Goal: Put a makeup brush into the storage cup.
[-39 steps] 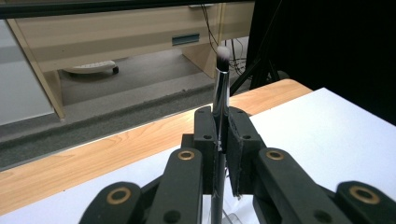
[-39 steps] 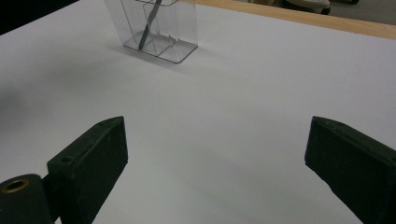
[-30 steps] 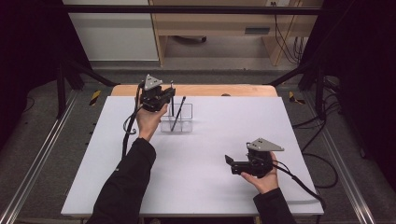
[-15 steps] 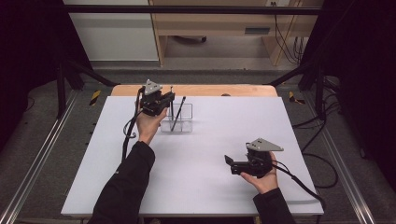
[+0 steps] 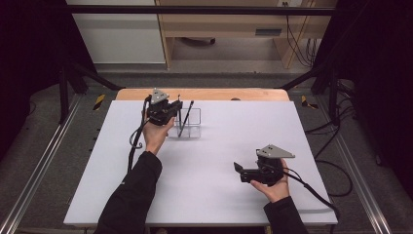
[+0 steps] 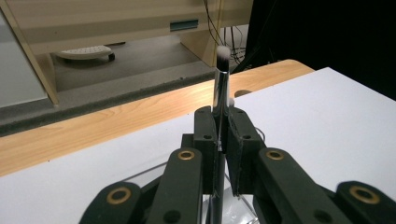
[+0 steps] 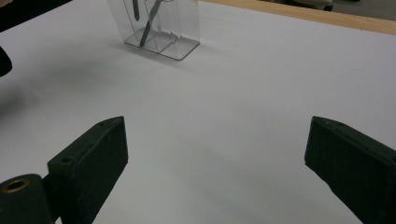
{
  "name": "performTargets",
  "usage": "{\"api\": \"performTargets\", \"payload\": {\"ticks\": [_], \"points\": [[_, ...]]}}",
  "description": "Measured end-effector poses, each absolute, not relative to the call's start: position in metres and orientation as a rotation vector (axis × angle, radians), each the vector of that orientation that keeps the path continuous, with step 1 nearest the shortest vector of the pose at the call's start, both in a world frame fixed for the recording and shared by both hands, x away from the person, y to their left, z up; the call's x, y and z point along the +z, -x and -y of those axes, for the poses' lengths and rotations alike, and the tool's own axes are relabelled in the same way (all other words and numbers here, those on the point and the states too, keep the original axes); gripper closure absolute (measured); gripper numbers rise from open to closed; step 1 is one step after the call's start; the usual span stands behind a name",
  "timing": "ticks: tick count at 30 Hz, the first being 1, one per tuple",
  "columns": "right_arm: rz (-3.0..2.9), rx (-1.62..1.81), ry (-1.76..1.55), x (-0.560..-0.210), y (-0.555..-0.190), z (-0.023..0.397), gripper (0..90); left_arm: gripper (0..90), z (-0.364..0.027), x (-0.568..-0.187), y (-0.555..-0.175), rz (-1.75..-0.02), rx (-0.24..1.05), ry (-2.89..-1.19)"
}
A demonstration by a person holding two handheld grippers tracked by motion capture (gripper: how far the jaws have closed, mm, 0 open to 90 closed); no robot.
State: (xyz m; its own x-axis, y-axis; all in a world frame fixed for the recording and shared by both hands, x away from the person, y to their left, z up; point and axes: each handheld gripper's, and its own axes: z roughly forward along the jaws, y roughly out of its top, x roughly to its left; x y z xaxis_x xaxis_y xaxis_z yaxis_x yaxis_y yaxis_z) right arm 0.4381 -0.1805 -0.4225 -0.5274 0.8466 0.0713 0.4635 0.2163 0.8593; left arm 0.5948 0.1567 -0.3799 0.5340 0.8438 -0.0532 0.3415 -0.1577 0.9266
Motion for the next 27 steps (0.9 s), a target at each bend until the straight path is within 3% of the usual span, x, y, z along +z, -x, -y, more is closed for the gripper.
{"api": "performTargets", "payload": {"ticks": [23,27], "points": [[-2.084,1.249,-1.212,-0.422,-0.438,0.179,6.7,82.0,-0.156,-0.400,-0.591,-1.008,0.576,-1.805],[-2.084,1.248,-1.214,-0.422,-0.438,0.179,6.7,77.5,-0.158,-0.400,-0.588,-1.006,0.570,-1.806]]}}
